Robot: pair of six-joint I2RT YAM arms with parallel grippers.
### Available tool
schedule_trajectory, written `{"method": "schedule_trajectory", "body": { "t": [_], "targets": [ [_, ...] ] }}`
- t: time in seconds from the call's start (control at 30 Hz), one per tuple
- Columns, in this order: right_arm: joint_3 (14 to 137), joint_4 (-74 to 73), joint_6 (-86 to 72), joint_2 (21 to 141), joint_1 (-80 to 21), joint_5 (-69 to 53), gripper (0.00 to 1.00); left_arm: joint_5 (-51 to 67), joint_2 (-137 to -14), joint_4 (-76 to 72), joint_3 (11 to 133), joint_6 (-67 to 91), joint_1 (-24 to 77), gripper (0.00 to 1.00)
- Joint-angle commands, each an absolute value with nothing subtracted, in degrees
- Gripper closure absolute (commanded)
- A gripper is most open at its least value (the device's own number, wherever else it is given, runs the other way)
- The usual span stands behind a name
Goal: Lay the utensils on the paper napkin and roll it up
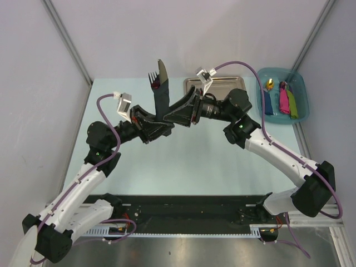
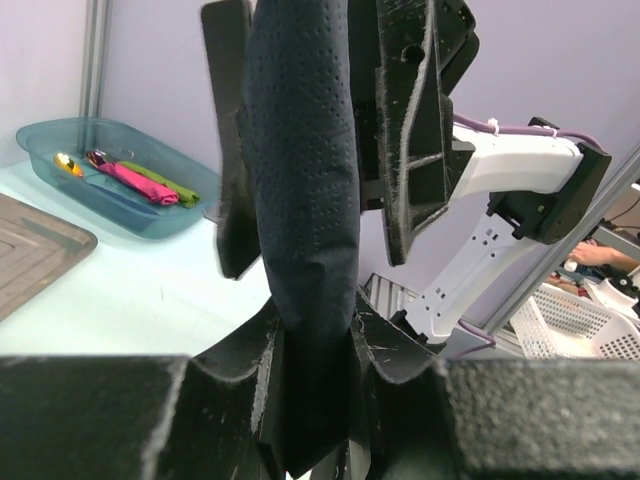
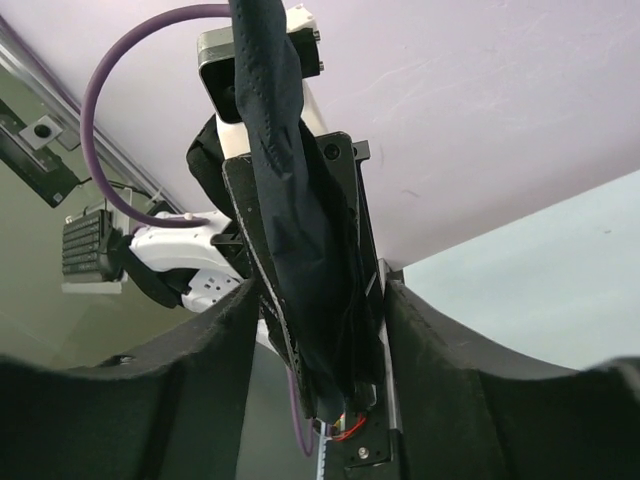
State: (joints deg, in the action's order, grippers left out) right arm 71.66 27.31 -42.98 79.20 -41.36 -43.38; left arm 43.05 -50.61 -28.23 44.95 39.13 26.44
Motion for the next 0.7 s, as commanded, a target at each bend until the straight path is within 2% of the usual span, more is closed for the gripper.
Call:
{"method": "schedule_trajectory", "body": {
  "t": [0.0, 0.07, 0.13, 0.33, 0.37, 0.4, 0.5, 0.67],
  "targets": [
    [73.38, 29.80, -41.75, 79.10, -42.01, -41.57, 0.50, 41.40, -50.45, -33.05, 46.41, 39.90, 26.28, 1.00],
    [73.65, 29.45, -41.57, 79.28, -42.10, -41.40, 0.55, 41.40, -50.45, -32.87, 46.41, 39.82, 26.28, 1.00],
    [74.18, 28.48, -40.87, 79.54, -42.19, -40.87, 0.57, 41.48, -50.62, -32.70, 46.32, 39.90, 26.28, 1.00],
    [74.97, 27.16, -39.82, 79.80, -42.71, -39.82, 0.76, 41.14, -50.63, -32.08, 45.88, 39.99, 26.46, 1.00],
    [75.32, 26.81, -39.47, 79.80, -42.71, -39.81, 0.92, 41.05, -50.71, -31.65, 45.97, 39.82, 26.63, 1.00],
    [75.41, 26.63, -39.29, 79.80, -42.71, -39.64, 0.98, 40.87, -50.80, -31.21, 46.05, 39.73, 26.63, 1.00],
    [75.59, 26.28, -39.02, 79.54, -42.45, -39.55, 1.00, 40.96, -50.45, -29.71, 46.14, 38.94, 26.63, 1.00],
    [75.59, 25.58, -38.50, 79.02, -40.79, -39.29, 1.00, 41.05, -49.84, -25.06, 46.23, 37.18, 26.63, 0.77]
  ]
}}
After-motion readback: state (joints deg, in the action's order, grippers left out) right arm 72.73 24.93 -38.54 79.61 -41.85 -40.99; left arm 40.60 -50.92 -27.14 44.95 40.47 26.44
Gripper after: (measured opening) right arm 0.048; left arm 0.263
